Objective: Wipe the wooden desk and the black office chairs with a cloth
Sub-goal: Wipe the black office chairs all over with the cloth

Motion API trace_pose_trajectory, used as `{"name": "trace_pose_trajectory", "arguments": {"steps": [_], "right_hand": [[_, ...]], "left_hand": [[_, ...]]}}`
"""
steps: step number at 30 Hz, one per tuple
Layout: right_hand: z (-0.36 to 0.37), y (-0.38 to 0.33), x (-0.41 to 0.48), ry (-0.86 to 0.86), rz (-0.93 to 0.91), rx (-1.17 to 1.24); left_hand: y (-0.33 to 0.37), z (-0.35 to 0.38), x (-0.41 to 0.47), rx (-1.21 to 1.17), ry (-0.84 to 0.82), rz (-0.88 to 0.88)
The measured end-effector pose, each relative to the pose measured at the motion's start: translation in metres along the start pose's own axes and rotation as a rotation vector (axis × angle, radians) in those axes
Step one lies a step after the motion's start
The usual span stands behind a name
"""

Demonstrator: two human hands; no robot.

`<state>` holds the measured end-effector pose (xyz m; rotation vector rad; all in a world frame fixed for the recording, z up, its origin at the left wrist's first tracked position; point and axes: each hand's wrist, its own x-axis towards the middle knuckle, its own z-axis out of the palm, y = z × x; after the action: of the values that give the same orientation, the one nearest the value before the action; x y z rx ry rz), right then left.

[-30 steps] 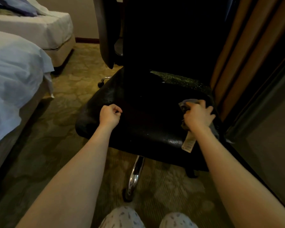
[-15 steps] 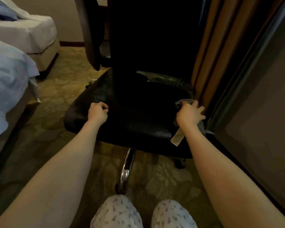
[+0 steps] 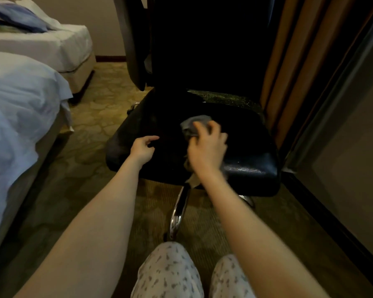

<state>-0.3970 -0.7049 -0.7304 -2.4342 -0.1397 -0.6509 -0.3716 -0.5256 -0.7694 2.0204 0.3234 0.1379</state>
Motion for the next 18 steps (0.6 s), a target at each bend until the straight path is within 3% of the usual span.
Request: {"name": "trace_pose_trajectory", "arguments": {"steps": [5,9,14,18], "right_hand": [[0.056,-0.026,-0.062,-0.197,-0.175,-0.135],[0.056,0.007,-0.060,-0.146,-0.330,-0.269],[0.031,0.056,-0.058,-0.033,-0.297,-0.246],[0.003,0.084,-0.048,-0.039,-0.190,-0.269]], "left_hand": [[-0.009,0.011,-0.002,-0.026,0.100,0.025],[-0.010,0.014,0.004,0.041,0.144,-0.014],[-0.009,0.016,0.004,0.092,0.181,-0.005],[-0.004,0.019,-0.003,0.127,0.202,0.010]]}}
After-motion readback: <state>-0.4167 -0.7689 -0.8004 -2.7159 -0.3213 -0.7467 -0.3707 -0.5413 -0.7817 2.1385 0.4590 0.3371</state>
